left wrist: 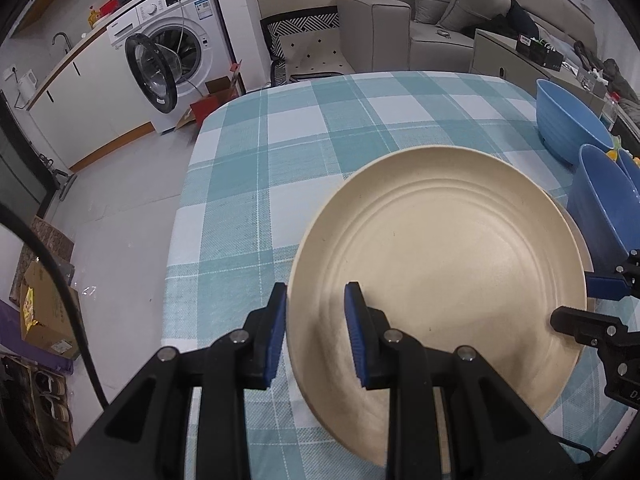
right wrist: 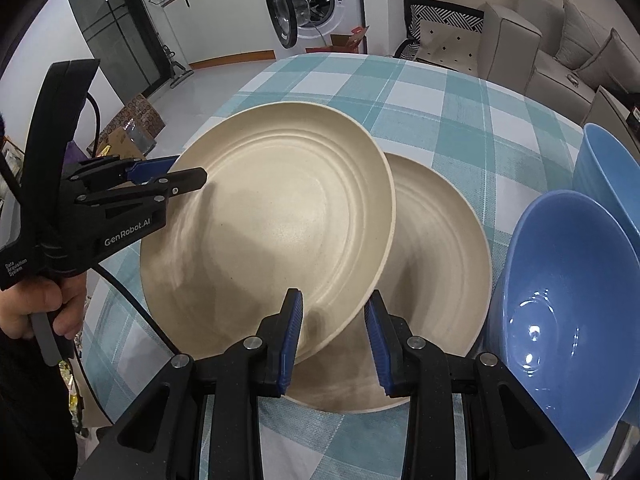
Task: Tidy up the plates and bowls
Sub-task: 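Lift the gripped cream plate and carry it over the stacked plates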
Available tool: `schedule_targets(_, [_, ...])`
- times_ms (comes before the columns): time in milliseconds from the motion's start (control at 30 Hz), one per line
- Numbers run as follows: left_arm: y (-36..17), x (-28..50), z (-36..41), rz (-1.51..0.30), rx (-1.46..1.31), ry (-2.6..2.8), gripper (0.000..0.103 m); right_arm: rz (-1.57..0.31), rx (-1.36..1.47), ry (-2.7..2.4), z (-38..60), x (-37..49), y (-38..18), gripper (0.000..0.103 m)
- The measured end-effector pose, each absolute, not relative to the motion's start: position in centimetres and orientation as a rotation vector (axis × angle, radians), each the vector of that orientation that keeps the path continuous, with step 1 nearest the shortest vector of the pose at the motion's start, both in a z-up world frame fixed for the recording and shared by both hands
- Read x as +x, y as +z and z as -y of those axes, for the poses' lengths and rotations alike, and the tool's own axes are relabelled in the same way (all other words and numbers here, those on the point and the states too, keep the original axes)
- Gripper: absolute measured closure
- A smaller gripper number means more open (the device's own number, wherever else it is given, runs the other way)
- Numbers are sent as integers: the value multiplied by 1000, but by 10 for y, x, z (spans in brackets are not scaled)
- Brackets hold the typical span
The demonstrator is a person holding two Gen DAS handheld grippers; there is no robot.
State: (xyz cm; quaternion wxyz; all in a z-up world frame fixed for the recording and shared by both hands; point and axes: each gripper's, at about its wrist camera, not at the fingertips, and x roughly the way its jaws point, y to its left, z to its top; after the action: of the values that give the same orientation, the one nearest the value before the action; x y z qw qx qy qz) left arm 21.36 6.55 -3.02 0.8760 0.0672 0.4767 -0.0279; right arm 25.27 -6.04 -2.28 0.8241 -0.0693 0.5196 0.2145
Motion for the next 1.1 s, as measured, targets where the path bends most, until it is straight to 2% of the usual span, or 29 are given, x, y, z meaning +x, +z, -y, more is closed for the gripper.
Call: schedule_targets(1100, [-39,233,-20,-974,228,-153,77,-1084,-189,346,85,234,-24,69])
